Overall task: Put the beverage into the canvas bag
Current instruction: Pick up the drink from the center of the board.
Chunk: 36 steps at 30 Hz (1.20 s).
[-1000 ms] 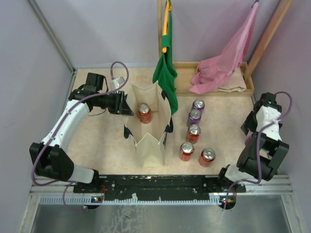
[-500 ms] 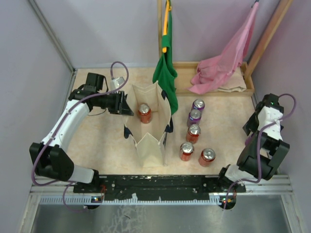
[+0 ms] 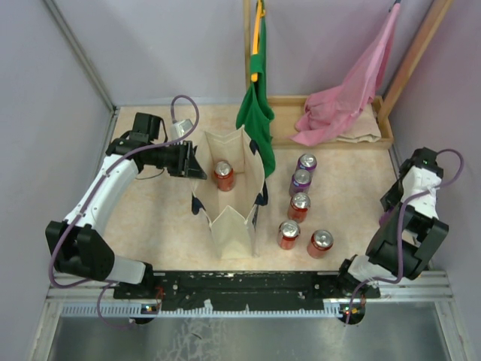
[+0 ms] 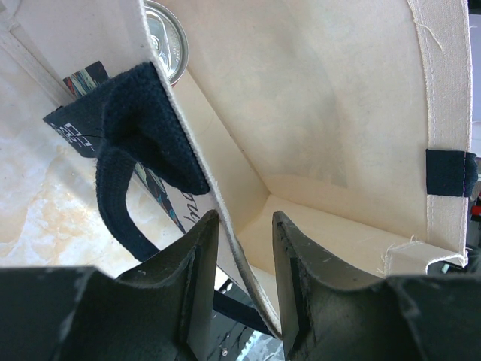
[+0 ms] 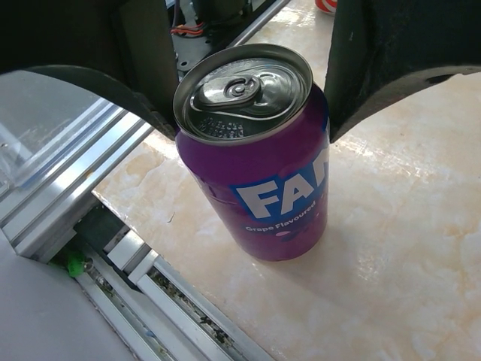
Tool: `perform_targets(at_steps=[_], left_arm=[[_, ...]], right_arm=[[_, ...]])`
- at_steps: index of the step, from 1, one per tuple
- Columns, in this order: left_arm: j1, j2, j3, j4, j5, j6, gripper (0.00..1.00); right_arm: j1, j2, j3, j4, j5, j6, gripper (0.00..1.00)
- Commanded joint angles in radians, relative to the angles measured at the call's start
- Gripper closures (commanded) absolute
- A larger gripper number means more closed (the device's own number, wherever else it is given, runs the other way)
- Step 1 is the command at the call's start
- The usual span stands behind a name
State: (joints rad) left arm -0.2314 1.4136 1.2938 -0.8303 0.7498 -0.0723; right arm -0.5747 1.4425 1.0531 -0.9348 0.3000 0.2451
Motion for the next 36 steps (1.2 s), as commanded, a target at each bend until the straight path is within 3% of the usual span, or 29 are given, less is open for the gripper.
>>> perform_targets(at_steps=[1, 6, 10, 27, 36], left_arm=[[-0.006, -0.020, 0.022, 0.030, 0.013, 0.000, 0.59], [-0.006, -0.019, 0.019, 0.029, 0.013, 0.000, 0.60], [-0.008, -0.015, 0.019, 0.030, 0.014, -0.001, 0.60], [-0.014, -0.014, 0.013, 0.031, 0.008, -0.005, 0.60], [-0.019, -0.021, 0.010, 0.037, -0.002, -0.007, 0.60]], right_arm=[[-0.019, 0.004, -0.010, 0.022, -0.034, 0.005, 0.46], [-0.020, 0.007, -0.012, 0.021, -0.071, 0.006, 0.83], [-0.020, 0.003, -0.004, 0.010, -0.110, 0.000, 1.00], [-0.017, -0.122, 0.058, -0.071, -0.316, -0.002, 1.00], [0.038, -0.155, 0.247, -0.163, -0.430, 0.042, 1.00]])
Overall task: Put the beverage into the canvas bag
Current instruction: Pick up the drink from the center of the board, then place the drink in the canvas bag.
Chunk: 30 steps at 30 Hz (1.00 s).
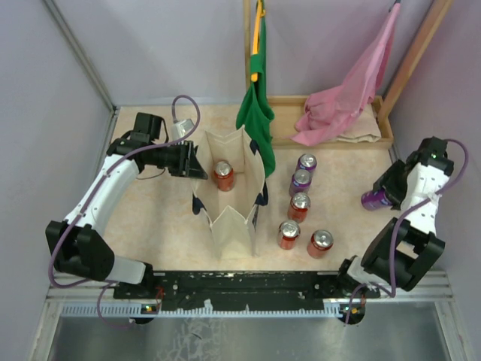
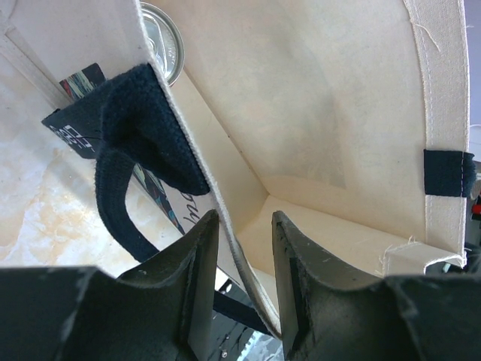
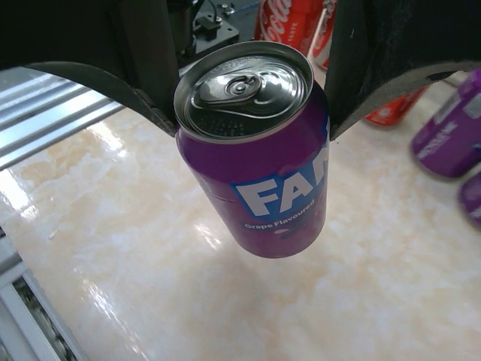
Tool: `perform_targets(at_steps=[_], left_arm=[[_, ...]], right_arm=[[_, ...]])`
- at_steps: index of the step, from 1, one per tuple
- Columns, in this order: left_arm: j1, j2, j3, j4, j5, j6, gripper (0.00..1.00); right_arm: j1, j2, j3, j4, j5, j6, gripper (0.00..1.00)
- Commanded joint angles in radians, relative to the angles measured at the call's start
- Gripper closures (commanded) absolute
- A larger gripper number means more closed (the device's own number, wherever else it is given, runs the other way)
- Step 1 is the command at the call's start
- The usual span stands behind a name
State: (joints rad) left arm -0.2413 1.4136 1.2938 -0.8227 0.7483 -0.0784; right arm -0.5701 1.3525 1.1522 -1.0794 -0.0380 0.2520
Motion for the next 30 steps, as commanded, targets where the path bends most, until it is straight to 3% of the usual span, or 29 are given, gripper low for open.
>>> perform_targets(at_steps=[1, 16, 30], left_arm=[[-0.009, -0.022, 0.010, 0.030, -0.003, -0.001, 0.60], [-0.009, -0.015, 0.018, 0.030, -0.017, -0.001, 0.61], [-0.012, -0.002, 0.008, 0.040, -0.001, -0.007, 0.61]], right_arm=[[0.046, -0.067, 0.173, -0.028, -0.104, 0.043, 1.00], [0.164, -0.114, 0.383, -0.057, -0.427, 0.191, 1.00], [0.339, -0.118, 0.583, -0.061, -0.543, 0.364, 1.00]])
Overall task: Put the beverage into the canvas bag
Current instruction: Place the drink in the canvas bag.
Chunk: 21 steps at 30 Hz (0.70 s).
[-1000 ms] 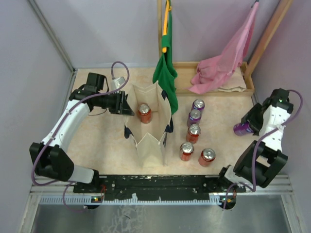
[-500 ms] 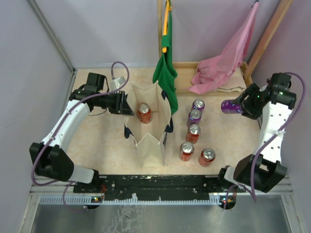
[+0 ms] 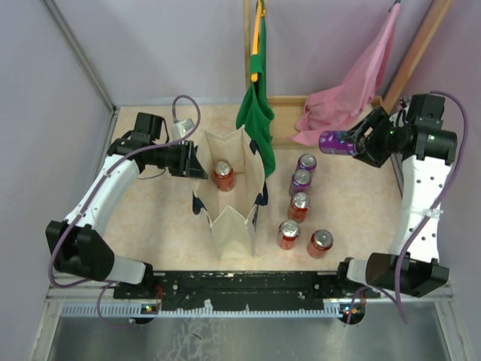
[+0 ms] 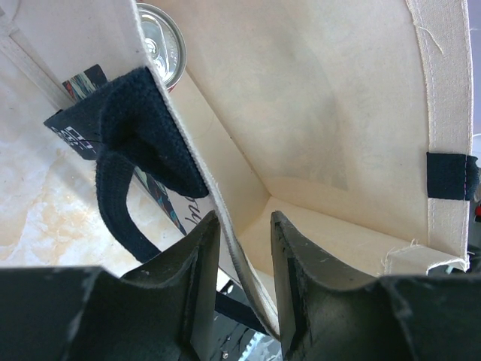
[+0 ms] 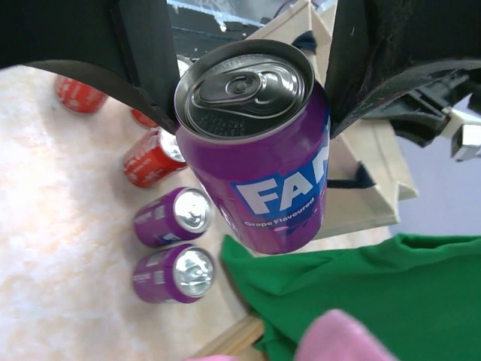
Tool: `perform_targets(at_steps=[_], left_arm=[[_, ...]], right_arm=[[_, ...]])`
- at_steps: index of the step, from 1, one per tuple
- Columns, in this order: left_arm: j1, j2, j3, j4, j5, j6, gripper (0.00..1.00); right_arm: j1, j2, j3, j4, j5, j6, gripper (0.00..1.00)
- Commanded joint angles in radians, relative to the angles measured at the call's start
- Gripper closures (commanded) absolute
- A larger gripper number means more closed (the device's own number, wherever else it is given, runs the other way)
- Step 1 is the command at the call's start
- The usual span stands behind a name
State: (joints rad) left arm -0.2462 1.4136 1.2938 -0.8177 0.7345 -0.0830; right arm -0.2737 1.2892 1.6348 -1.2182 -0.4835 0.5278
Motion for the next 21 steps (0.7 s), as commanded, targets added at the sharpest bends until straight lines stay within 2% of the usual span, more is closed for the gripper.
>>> perform_targets(at_steps=[1, 5, 12, 21], left_arm=[[-0.007, 0.000, 0.007, 0.035, 0.013, -0.003, 0.61], [-0.008, 0.006, 0.012, 0.035, 0.012, -0.003, 0.61], [-0.011, 0.012, 0.015, 0.035, 0.012, -0.004, 0.61], [-0.015, 0.013, -0.003, 0.084, 0.021, -0.025, 0.61]], right_arm=[[0.062, -0.056, 0.110, 0.086, -0.098, 0.107, 1.00], [0.158, -0.053, 0.176, 0.120, -0.060, 0.176, 1.00], [0.484, 0.045, 0.365, 0.111, 0.128, 0.261, 1.00], [0.793, 0.199, 0.449, 0.143, 0.291, 0.301, 1.00]])
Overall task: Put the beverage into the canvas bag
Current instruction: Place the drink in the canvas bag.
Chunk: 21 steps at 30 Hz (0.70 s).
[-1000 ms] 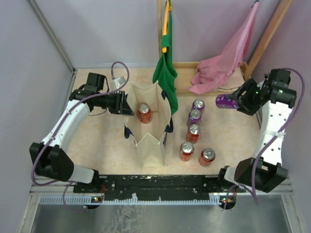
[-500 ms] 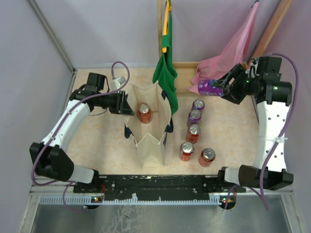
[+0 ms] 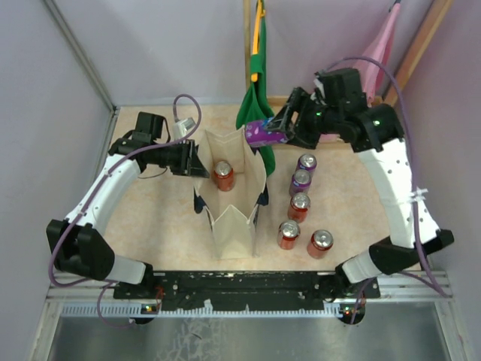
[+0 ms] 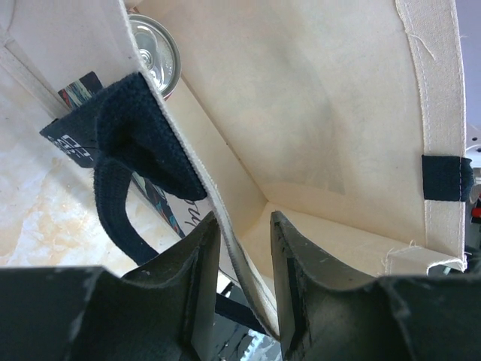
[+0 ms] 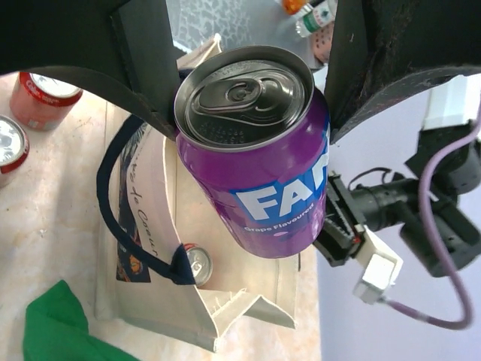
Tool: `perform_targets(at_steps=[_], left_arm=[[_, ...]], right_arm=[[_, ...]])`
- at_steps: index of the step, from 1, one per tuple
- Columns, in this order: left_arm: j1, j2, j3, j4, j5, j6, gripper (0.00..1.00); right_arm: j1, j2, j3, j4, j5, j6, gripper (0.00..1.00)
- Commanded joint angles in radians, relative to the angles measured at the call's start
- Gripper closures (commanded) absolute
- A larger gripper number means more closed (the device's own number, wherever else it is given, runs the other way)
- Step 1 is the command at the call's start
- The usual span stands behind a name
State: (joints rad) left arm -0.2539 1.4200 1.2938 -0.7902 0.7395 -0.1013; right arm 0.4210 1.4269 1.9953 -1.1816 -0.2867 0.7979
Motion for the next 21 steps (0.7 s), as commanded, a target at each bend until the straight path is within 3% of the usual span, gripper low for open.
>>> perform_targets(at_steps=[1, 5, 11, 21], left_arm=[[-0.007, 0.005, -0.004, 0.057, 0.014, -0.007, 0.61], [-0.006, 0.007, -0.008, 0.067, 0.020, -0.017, 0.61], [-0.007, 0.009, -0.006, 0.075, 0.021, -0.018, 0.61], [-0.005, -0.012, -0.038, 0.079, 0.015, -0.006, 0.61]], right_arm=[[0.126, 0.084, 0.103, 0.103, 0.123, 0.025, 1.00], [0.223, 0.199, 0.196, 0.073, 0.199, -0.008, 1.00], [0.300, 0.426, 0.477, -0.098, 0.301, -0.099, 1.00], [0.353, 0.479, 0.425, -0.155, 0.387, -0.154, 1.00]])
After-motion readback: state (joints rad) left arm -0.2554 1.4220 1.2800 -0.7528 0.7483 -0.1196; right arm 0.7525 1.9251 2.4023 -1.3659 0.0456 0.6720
